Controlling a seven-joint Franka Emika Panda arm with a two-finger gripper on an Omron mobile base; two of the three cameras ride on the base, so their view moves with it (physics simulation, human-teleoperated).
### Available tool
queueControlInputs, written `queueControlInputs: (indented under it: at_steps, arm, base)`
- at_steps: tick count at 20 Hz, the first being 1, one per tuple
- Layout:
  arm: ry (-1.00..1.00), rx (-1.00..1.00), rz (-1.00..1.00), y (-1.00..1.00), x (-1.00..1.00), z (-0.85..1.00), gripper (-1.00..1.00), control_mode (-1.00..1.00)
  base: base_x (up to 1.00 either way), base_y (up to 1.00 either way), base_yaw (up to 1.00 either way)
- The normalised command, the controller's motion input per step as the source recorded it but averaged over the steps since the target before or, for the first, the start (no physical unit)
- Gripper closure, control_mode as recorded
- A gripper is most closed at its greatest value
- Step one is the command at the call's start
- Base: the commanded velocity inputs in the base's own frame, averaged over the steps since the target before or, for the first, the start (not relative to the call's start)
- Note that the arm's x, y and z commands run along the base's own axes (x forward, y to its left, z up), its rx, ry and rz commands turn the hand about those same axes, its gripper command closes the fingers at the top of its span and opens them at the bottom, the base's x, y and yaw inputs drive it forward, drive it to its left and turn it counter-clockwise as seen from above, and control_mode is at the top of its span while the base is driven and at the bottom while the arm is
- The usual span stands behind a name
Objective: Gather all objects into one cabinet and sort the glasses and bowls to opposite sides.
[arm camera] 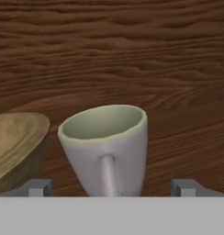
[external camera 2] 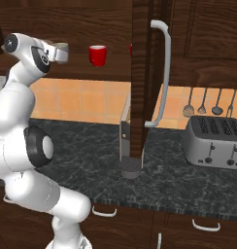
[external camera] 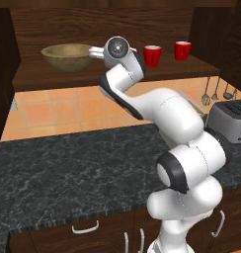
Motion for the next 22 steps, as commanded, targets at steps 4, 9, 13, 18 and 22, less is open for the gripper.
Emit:
queueControlInputs:
  at_steps: [4,9,13,18,22]
  arm:
    - [0.0,0.0,0.0,0.0,0.12,0.0,-1.0,-1.0]
    - [0.0,0.0,0.0,0.0,0.05,0.0,1.0,-1.0]
    - [0.0,0.0,0.0,0.0,0.0,0.0,1.0,-1.0]
    - [0.0,0.0,0.0,0.0,0.0,0.0,1.0,-1.0]
    - [0.0,0.0,0.0,0.0,-0.42,0.0,1.0,-1.0]
  base:
    - [0.0,0.0,0.0]
    - [0.0,0.0,0.0]
    - [0.0,0.0,0.0]
    - [0.0,0.0,0.0]
    - [0.0,0.0,0.0]
